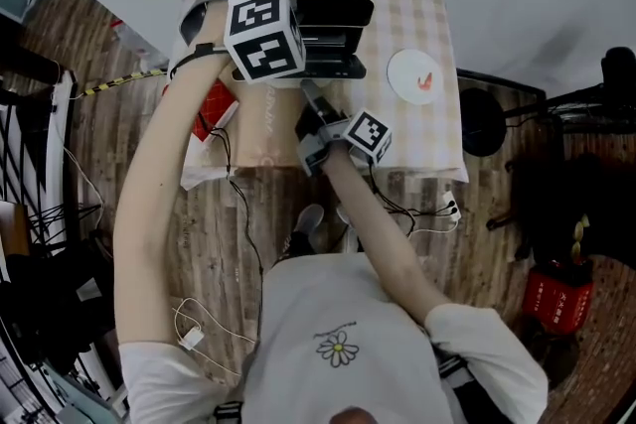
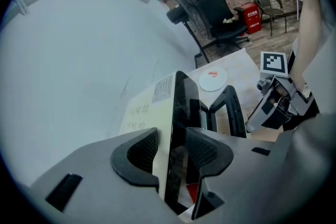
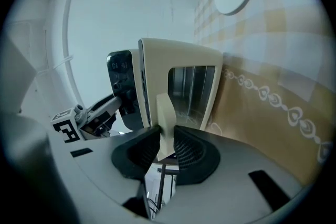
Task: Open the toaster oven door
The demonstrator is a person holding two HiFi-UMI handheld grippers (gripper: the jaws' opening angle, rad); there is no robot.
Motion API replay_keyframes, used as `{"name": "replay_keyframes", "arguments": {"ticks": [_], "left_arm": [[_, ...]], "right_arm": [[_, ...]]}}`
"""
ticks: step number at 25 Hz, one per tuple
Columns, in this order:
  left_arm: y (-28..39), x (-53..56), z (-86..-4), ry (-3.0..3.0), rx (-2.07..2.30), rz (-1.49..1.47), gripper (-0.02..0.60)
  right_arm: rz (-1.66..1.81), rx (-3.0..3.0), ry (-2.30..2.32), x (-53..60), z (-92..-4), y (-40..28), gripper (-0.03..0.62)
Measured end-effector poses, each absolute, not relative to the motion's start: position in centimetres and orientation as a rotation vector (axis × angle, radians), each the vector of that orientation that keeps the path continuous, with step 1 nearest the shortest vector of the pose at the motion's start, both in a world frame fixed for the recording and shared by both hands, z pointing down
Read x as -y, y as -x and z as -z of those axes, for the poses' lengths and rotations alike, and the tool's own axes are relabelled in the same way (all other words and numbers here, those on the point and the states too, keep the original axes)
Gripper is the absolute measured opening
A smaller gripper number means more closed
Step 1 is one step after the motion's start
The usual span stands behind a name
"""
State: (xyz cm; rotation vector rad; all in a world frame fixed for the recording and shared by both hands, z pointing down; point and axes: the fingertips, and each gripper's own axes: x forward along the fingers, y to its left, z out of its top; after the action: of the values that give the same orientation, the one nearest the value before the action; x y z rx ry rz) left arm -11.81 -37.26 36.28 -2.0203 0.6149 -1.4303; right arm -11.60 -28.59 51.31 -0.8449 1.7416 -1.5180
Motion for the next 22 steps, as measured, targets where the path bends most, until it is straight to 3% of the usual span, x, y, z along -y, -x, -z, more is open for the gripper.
{"name": "replay_keyframes", "arguments": {"ticks": [22], "left_arm": [[11.7,37.3,-36.3,2.066,-0.601,1.401,0.178]], "right_arm": [[1.611,-1.776,0.858,27.1,-52.7,11.5,0.072]]}}
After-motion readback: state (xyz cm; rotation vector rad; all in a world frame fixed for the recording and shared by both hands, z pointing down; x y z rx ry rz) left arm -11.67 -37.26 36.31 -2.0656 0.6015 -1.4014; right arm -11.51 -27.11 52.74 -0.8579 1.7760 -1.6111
